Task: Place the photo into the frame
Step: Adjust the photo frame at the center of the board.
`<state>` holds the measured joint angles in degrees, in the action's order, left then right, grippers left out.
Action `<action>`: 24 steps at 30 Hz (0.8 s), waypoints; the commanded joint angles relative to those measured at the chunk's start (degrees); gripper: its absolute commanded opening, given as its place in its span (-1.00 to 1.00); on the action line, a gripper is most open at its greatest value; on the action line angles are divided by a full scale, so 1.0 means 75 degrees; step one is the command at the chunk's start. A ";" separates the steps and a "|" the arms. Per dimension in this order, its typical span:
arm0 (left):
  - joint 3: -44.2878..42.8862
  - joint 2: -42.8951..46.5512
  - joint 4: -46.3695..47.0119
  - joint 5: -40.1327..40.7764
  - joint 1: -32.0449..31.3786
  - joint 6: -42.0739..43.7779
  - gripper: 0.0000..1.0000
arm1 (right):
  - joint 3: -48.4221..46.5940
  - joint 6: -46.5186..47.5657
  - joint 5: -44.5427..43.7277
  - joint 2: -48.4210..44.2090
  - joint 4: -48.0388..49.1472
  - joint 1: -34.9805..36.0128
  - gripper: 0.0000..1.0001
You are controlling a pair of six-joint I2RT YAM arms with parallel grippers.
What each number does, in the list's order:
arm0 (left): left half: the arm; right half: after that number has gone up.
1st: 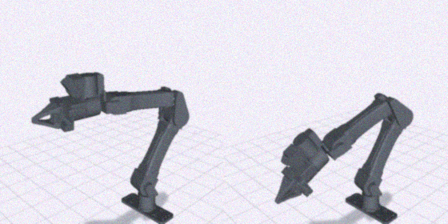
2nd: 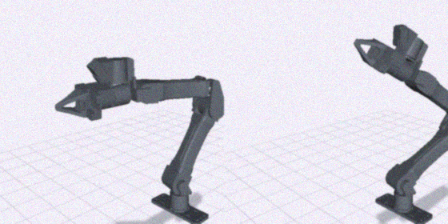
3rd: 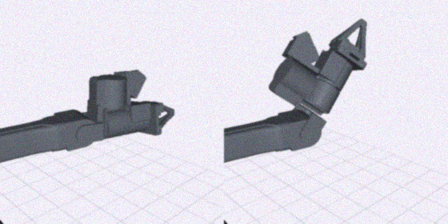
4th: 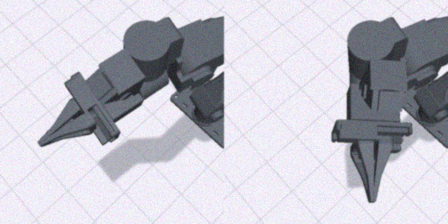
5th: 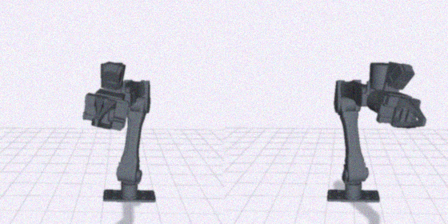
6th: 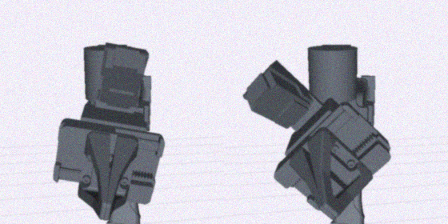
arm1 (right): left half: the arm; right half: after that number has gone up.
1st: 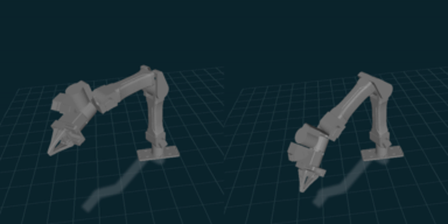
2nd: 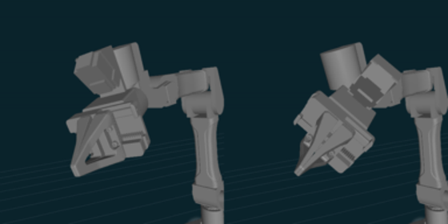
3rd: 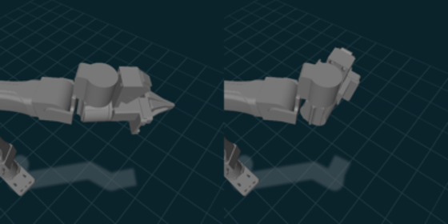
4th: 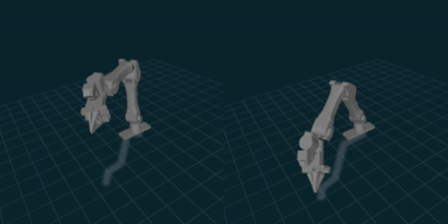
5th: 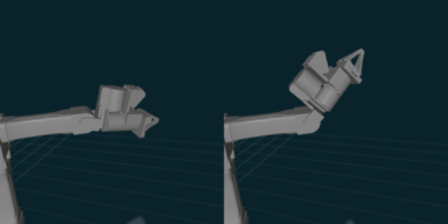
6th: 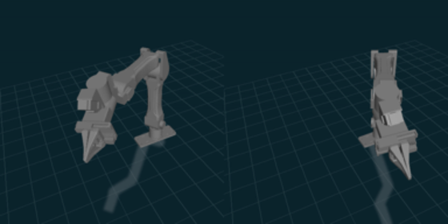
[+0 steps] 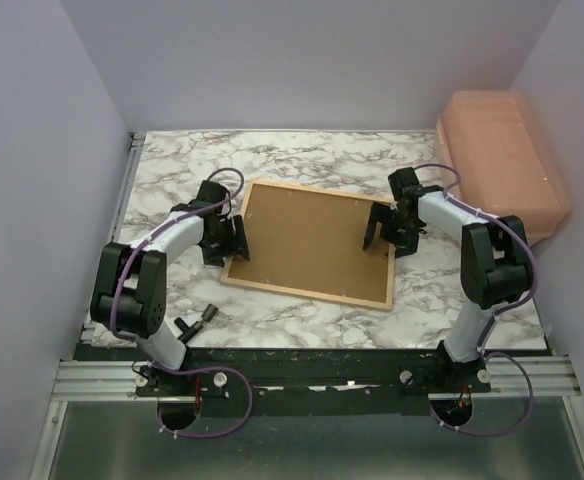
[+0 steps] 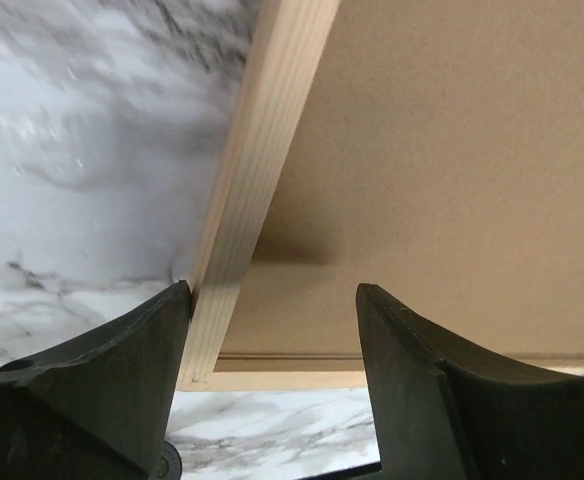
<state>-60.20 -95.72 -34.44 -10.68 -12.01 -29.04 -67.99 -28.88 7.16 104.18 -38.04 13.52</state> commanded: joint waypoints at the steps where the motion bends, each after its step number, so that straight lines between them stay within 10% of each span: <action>1: 0.1043 0.0810 0.0268 -0.1232 -0.0749 -0.0696 0.33 | -0.0270 0.0169 0.0372 0.0276 -0.0029 0.0107 0.85; 12: 0.2909 0.2559 0.0725 -0.1053 -0.1649 -0.1781 0.33 | 0.0023 0.0330 -0.0603 0.0090 -0.0303 0.0115 0.87; 24: 0.1578 0.2172 -0.0112 -0.0314 -0.1449 -0.1279 0.53 | 0.0327 0.0155 -0.2184 -0.0333 -0.0743 0.0025 0.82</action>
<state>-44.45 -78.50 -35.75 -12.99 -23.68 -39.20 -67.61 -26.39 -3.68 103.24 -40.49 13.82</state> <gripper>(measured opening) 0.762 0.930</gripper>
